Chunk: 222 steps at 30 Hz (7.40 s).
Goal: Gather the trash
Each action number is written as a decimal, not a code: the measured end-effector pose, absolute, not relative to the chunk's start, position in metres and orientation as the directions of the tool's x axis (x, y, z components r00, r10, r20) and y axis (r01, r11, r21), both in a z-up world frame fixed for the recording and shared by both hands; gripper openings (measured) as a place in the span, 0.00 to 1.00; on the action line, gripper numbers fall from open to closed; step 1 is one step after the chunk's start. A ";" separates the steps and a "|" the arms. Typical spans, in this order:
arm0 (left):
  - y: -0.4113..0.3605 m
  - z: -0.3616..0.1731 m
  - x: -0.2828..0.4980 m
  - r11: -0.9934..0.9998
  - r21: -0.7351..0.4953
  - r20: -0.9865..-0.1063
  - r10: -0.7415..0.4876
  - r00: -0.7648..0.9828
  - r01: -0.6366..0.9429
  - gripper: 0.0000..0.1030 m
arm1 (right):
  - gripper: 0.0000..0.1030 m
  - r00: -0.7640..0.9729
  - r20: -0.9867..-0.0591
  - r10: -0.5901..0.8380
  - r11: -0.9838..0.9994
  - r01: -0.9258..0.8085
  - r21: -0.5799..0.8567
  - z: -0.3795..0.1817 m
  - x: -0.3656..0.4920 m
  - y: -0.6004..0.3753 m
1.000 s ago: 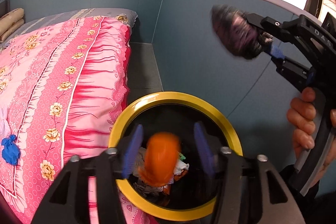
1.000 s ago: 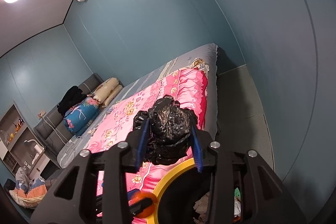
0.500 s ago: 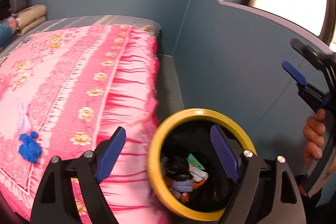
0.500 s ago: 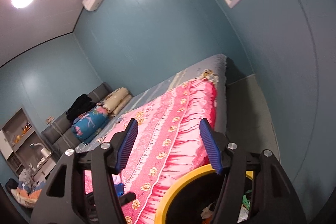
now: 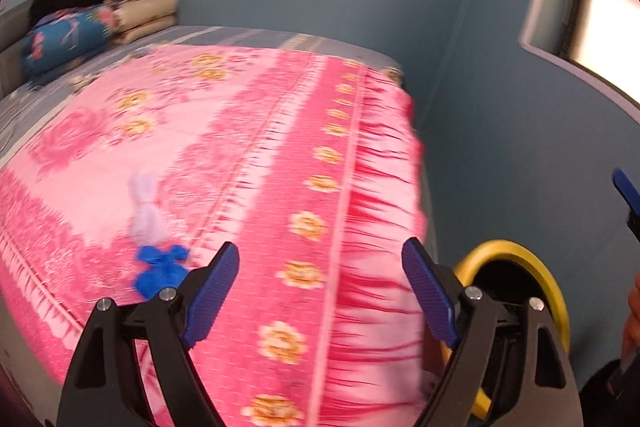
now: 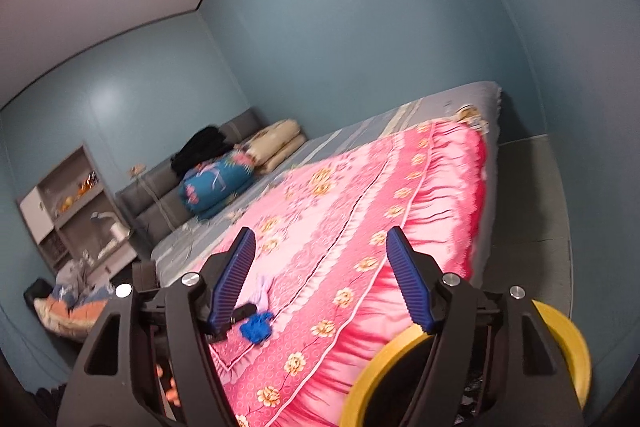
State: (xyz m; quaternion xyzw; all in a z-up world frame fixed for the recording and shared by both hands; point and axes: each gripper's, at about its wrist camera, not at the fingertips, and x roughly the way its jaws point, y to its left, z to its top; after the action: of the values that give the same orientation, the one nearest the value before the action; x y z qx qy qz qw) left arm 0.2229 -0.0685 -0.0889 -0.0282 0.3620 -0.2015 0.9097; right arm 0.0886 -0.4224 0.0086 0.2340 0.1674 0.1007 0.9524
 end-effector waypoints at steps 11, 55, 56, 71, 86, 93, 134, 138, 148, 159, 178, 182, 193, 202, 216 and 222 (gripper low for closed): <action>0.040 -0.109 0.282 0.971 -0.190 -0.671 -0.238 0.702 0.148 0.78 | 0.66 0.817 -0.422 0.393 0.882 -0.205 0.425 -0.019 0.157 -0.319; 0.082 -0.245 0.447 0.932 -0.354 -0.827 -0.350 0.440 0.075 0.24 | 0.26 0.394 -0.842 0.368 0.910 -0.339 0.239 -0.219 0.345 -0.058; 0.084 -0.244 0.447 0.932 -0.356 -0.826 -0.349 0.443 0.071 0.24 | 0.24 0.391 -0.843 0.369 0.910 -0.338 0.241 -0.220 0.346 -0.057; 0.104 -0.185 0.400 0.923 -0.379 -0.766 -0.355 0.536 0.068 0.24 | 0.13 0.401 -0.818 0.412 0.896 -0.343 0.283 -0.182 0.312 -0.074; 0.100 -0.135 0.296 0.916 -0.384 -0.701 -0.370 0.610 0.115 0.24 | 0.13 0.448 -0.753 0.481 0.867 -0.373 0.331 -0.109 0.221 -0.117; 0.083 -0.112 0.252 0.907 -0.384 -0.665 -0.400 0.631 0.171 0.24 | 0.13 0.493 -0.727 0.478 0.874 -0.347 0.340 -0.083 0.182 -0.147; -0.114 -0.009 0.122 0.793 -0.217 -0.529 -0.585 0.614 0.569 0.24 | 0.13 0.880 -0.452 0.149 0.941 0.015 0.339 0.038 0.045 -0.364; -0.132 -0.008 0.119 0.781 -0.201 -0.532 -0.594 0.603 0.591 0.24 | 0.13 0.886 -0.451 0.103 0.944 0.056 0.326 0.041 0.038 -0.376; -0.171 -0.013 0.114 0.757 -0.158 -0.553 -0.600 0.578 0.634 0.24 | 0.13 0.900 -0.433 0.040 0.940 0.113 0.321 0.043 0.029 -0.406; -0.209 -0.023 0.106 0.740 -0.108 -0.576 -0.591 0.565 0.664 0.24 | 0.13 0.904 -0.427 -0.004 0.919 0.172 0.354 0.035 0.022 -0.430; -0.248 -0.064 0.109 0.710 -0.164 -0.639 -0.605 0.474 0.685 0.25 | 0.14 0.885 -0.464 -0.016 0.897 0.218 0.384 0.014 0.030 -0.454; -0.248 -0.072 0.116 0.708 -0.204 -0.652 -0.613 0.445 0.676 0.25 | 0.16 0.885 -0.466 -0.011 0.895 0.217 0.390 0.014 0.032 -0.453; -0.229 -0.076 0.130 0.715 -0.312 -0.651 -0.640 0.407 0.626 0.54 | 0.29 0.896 -0.444 -0.015 0.881 0.222 0.417 0.011 0.026 -0.455; -0.188 -0.059 0.133 0.756 -0.302 -0.597 -0.625 0.503 0.581 0.59 | 0.32 0.908 -0.417 -0.041 0.885 0.227 0.406 0.015 0.019 -0.451; -0.049 -0.049 0.128 0.921 -0.212 -0.543 -0.390 0.744 0.328 0.60 | 0.41 0.845 -0.503 0.181 0.949 -0.016 0.314 0.013 0.085 -0.353; 0.008 -0.041 0.115 0.965 -0.176 -0.497 -0.259 0.828 0.196 0.79 | 0.67 0.850 -0.507 0.140 0.966 -0.005 0.258 0.005 0.103 -0.293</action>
State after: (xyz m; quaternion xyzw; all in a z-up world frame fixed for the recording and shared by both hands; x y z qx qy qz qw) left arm 0.1154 0.0084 -0.0415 -0.0585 0.2678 -0.1193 0.9543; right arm 0.1032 -0.2931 0.0046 0.1246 0.2708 0.0380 0.9538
